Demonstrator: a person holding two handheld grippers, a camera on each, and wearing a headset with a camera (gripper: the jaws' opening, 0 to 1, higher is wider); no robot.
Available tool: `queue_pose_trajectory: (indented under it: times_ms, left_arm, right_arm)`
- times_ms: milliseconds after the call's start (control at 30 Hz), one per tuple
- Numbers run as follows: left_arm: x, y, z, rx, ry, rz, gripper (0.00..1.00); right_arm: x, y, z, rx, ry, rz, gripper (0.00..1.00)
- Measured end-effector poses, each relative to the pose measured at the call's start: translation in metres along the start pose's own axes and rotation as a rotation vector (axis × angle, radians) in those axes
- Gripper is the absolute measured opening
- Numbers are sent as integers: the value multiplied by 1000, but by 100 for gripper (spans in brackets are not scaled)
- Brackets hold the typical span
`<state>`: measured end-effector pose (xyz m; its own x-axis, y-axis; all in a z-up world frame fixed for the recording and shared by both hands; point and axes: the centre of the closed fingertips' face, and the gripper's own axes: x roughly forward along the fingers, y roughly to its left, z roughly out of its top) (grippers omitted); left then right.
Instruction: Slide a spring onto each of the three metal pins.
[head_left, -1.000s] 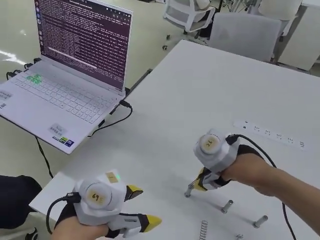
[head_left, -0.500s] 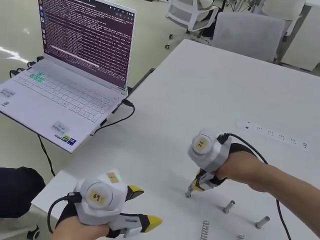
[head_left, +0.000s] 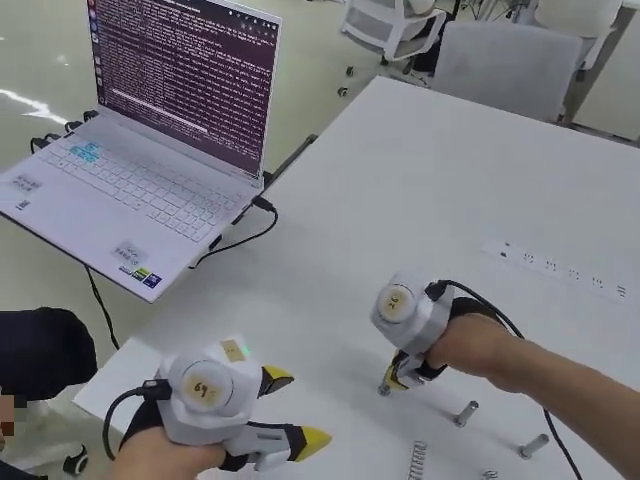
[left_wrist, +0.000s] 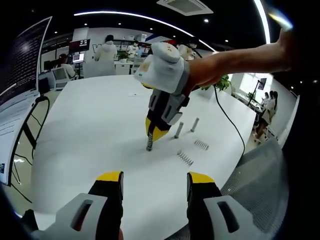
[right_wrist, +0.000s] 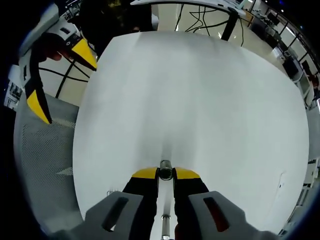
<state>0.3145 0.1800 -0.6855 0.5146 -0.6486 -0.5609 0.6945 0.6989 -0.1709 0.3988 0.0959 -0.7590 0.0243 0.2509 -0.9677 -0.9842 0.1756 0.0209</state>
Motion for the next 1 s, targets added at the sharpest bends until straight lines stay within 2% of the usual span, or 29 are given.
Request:
queue_pose_trajectory:
  times_ms: [300,400,700,767,900,1000]
  left_arm:
    - [-2,1,0,0,-2,4,45]
    - [-3,2,-1,1,-1,4,45]
    - [-3,0,1,8,-3,2,45]
    - [-3,0,2,8,-5,1,45]
    - [-3,-1,4,11,-6,-1,46]
    - [-3,-3,6,18,-7,-2,46]
  right_arm:
    - [8,0,-3,6,4,2,9]
    - [9,0,-4,-4,3,-1,12]
    - [1,3,-8,6,-13,2,20]
    - [-1,6,-6,-11,-28,5,25]
    - [-7,7,-9,-13,-36,-5,27]
    - [-15,8,-10,1,-61,-13,29]
